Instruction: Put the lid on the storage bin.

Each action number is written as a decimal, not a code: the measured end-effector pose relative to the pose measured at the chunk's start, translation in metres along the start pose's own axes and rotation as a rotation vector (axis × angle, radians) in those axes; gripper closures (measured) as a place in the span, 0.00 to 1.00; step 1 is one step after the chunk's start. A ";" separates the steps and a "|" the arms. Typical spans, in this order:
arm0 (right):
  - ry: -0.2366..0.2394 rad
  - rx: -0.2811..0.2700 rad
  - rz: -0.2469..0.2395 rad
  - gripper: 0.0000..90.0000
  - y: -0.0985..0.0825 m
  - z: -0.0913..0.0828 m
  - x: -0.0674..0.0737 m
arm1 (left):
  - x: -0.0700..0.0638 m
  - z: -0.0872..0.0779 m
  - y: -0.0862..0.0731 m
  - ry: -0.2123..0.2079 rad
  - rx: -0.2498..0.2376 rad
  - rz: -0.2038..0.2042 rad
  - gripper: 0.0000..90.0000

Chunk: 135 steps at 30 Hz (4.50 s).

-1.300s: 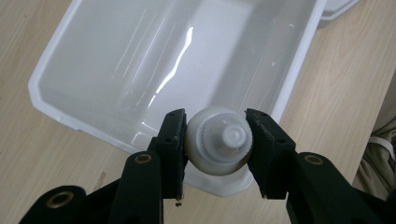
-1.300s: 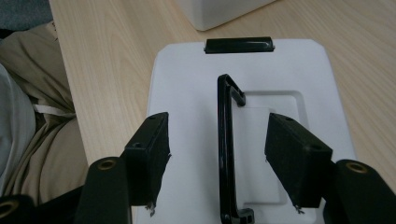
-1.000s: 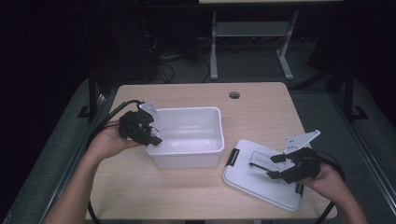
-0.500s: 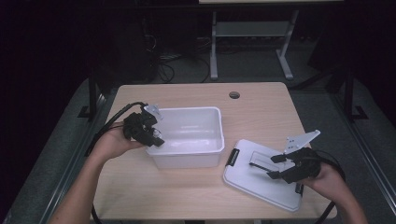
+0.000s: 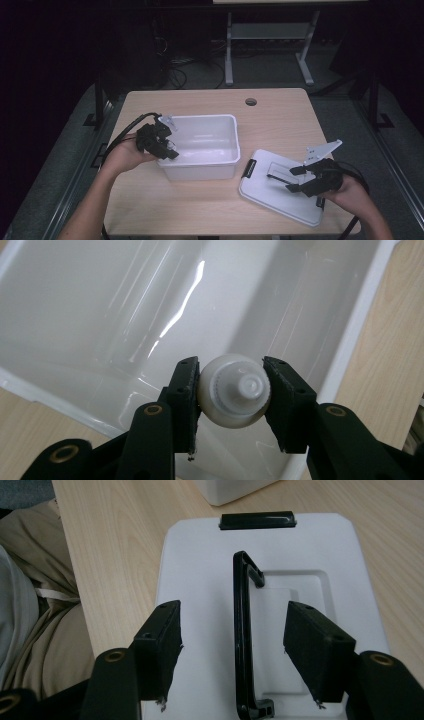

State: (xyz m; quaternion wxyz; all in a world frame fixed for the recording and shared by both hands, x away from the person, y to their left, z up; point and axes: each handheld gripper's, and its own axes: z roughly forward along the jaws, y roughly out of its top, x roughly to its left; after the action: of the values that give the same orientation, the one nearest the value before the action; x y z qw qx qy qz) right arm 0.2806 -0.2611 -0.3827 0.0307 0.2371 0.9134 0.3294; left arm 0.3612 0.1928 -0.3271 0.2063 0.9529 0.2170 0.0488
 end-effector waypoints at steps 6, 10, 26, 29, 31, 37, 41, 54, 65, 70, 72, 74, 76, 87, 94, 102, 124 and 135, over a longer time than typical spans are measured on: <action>-0.004 0.000 0.000 0.44 -0.001 0.000 -0.001 | 0.001 0.005 -0.003 0.002 0.005 -0.006 0.66; 0.002 -0.001 0.000 0.44 -0.003 0.002 -0.001 | 0.000 0.007 -0.003 0.005 0.000 -0.004 0.66; 0.004 0.000 0.006 0.44 -0.006 0.002 -0.001 | 0.001 0.022 -0.011 0.008 0.009 -0.020 0.66; 0.006 0.003 0.005 0.44 -0.006 0.003 -0.001 | 0.001 0.024 -0.011 0.009 0.008 -0.018 0.66; 0.007 0.002 0.007 0.44 -0.006 0.003 -0.001 | 0.002 0.025 -0.011 0.011 0.010 -0.019 0.66; 0.005 0.006 0.005 0.44 -0.005 0.003 -0.001 | 0.003 0.023 -0.012 0.004 -0.015 -0.029 0.68; 0.004 0.004 0.001 0.44 -0.005 0.002 -0.001 | 0.003 0.022 -0.012 0.006 -0.021 -0.035 0.67; 0.006 0.015 -0.001 0.44 -0.003 0.004 0.001 | 0.001 0.007 -0.015 0.016 -0.050 -0.034 0.65; 0.005 0.027 -0.005 0.44 0.001 0.006 0.002 | -0.002 -0.018 -0.020 0.033 -0.089 -0.031 0.64; 0.004 0.027 -0.017 0.44 0.002 0.006 0.002 | -0.004 -0.030 -0.024 0.045 -0.096 -0.026 0.64; 0.006 0.026 -0.009 0.44 0.003 0.006 0.003 | -0.006 -0.035 -0.025 0.052 -0.101 -0.026 0.64; 0.005 0.027 -0.004 0.44 0.004 0.005 0.003 | -0.007 -0.040 -0.027 0.062 -0.102 -0.028 0.63; 0.004 0.027 -0.008 0.44 0.004 0.005 0.003 | -0.007 -0.045 -0.030 0.071 -0.102 -0.029 0.63; 0.002 0.034 -0.016 0.44 0.006 0.007 0.004 | -0.006 -0.066 -0.050 0.104 -0.094 -0.052 0.63; 0.001 0.038 -0.009 0.44 0.006 0.007 0.004 | -0.006 -0.076 -0.064 0.127 -0.090 -0.071 0.63; 0.001 0.041 -0.014 0.44 0.007 0.010 0.004 | -0.008 -0.077 -0.079 0.132 -0.085 -0.087 0.61; -0.009 0.045 -0.011 0.44 0.003 0.015 0.007 | -0.022 -0.053 -0.116 0.131 -0.069 -0.110 0.58; -0.016 0.052 -0.004 0.46 0.001 0.020 0.009 | -0.030 -0.037 -0.132 0.123 -0.078 -0.128 0.56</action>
State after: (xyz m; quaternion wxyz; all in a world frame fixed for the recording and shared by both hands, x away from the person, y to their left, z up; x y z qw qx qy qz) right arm 0.2776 -0.2448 -0.3965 0.0326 0.2386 0.9219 0.3034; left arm 0.2756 0.3020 -0.3481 0.2321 0.9235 0.2876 0.1025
